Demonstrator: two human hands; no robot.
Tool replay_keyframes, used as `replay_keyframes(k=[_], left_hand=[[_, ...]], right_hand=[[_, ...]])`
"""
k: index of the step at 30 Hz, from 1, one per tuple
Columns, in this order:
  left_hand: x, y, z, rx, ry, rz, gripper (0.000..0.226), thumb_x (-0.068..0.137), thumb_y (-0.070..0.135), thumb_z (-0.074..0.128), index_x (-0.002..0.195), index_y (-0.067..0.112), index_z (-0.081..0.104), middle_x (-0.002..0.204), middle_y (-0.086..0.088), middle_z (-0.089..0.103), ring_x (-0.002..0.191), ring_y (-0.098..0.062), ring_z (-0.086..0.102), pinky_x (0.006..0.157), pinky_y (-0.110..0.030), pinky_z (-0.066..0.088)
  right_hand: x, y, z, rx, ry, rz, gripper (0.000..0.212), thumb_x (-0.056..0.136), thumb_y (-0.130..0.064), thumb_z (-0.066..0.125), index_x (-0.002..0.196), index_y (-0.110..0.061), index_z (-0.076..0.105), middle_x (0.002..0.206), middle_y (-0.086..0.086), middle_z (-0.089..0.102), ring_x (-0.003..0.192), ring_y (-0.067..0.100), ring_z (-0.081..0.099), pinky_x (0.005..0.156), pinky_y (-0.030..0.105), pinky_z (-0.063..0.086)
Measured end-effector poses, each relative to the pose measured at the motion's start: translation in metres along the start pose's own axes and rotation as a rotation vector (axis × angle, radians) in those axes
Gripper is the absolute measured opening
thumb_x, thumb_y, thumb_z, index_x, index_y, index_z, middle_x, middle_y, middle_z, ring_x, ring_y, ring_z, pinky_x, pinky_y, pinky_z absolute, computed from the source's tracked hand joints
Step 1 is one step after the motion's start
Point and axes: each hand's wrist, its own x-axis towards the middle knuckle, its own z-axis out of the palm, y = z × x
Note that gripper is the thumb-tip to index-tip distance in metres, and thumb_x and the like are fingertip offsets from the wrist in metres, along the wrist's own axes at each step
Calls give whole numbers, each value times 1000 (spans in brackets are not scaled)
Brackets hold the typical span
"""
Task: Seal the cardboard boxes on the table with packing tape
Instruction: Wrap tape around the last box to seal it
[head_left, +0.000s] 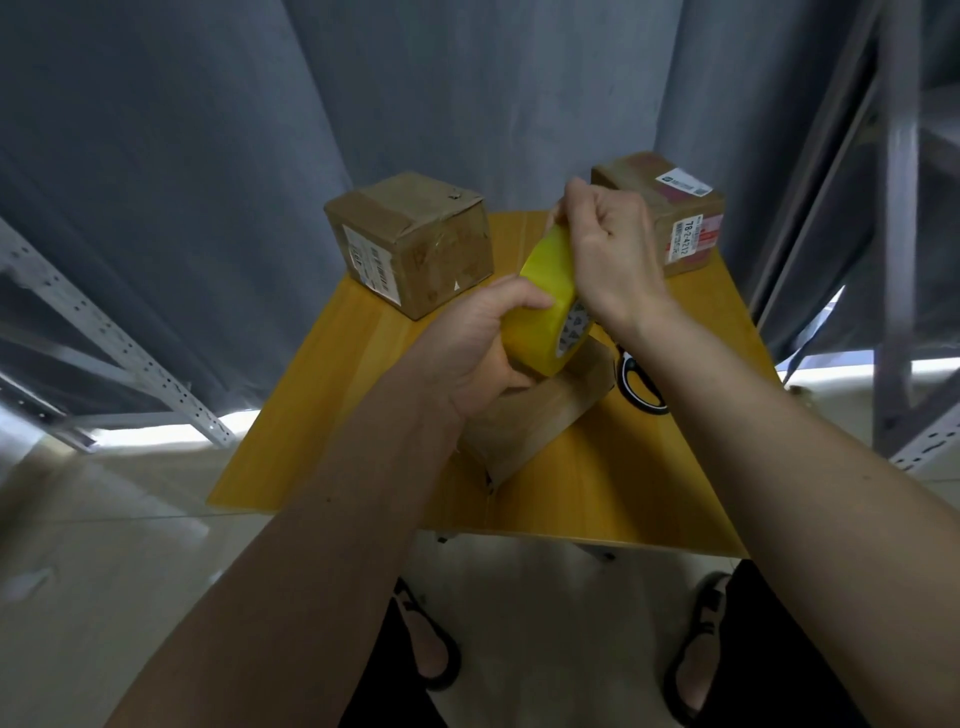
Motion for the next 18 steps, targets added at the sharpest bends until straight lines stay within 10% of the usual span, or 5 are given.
replay_keyframes(k=[18], left_hand=[[1, -9, 9, -143, -57, 65, 50, 75, 9, 70, 122, 16, 56, 127, -9, 63, 118, -29, 59, 103, -66, 32]], right_hand=[[0, -1, 0, -74, 114, -101, 48, 101, -18, 37, 53, -24, 43, 59, -6, 47, 65, 14, 46, 64, 29, 29]])
